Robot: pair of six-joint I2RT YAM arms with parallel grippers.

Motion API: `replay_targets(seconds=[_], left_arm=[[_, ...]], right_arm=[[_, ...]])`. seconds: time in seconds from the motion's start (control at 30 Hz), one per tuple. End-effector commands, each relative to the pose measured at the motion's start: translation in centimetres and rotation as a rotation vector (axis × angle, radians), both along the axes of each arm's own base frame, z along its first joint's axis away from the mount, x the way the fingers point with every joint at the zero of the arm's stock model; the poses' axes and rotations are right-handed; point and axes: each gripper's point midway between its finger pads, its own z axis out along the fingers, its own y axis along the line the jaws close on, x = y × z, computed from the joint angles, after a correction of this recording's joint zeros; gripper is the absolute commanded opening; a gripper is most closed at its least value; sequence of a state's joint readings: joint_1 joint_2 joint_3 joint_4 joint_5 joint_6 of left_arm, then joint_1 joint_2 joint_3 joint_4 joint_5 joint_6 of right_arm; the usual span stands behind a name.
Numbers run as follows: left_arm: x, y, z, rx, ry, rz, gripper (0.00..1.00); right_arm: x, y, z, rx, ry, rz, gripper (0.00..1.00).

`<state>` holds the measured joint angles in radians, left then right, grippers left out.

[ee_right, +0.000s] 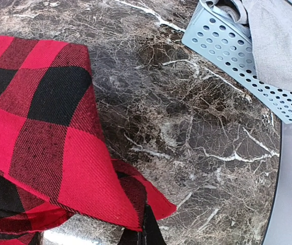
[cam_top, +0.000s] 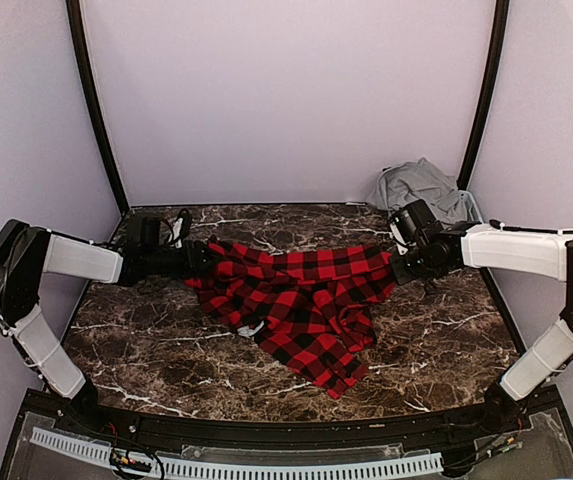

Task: Fold and stack the long sleeve shirts
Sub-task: Flatten out the crumpled shirt at the center of the board.

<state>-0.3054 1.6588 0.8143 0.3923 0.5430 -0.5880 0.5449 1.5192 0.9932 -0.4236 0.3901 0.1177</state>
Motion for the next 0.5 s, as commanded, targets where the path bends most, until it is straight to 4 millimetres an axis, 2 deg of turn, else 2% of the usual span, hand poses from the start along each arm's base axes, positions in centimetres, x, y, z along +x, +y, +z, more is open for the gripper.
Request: replay_targets(seconds=[0.0,0.13,0.27,0.4,0.47], left_arm=[[-1.3,-0.7,0.5,-0.045,-0.035,-0.044,0.5],[-2.2,-0.8,0.0,-0.03,-0.059,-0.058,0.61],[-2.8,-1.5,-0.4,-0.008,-0.084,-0.091,0.67],[-2.0,-1.9,-1.1,0.056,-0.095,-0.094,0.67],[-1.2,-2.0,-1.0,0.073,-0.108,-0.091,0.62]], right_arm=[[0.7,0.5,0.9,0.035,-0.018,-0.006,0.0],[0.7,0.8,0.9,0.043,-0.015,0.003,0.0],[0.7,1.1,1.0,0.054,-0.012,0.011,0.0],[0.6,1.2,0.9,0.062,-0.002,0.016,0.0],[0.5,1.1,0.9,0.062,-0.002,0.014,0.0]])
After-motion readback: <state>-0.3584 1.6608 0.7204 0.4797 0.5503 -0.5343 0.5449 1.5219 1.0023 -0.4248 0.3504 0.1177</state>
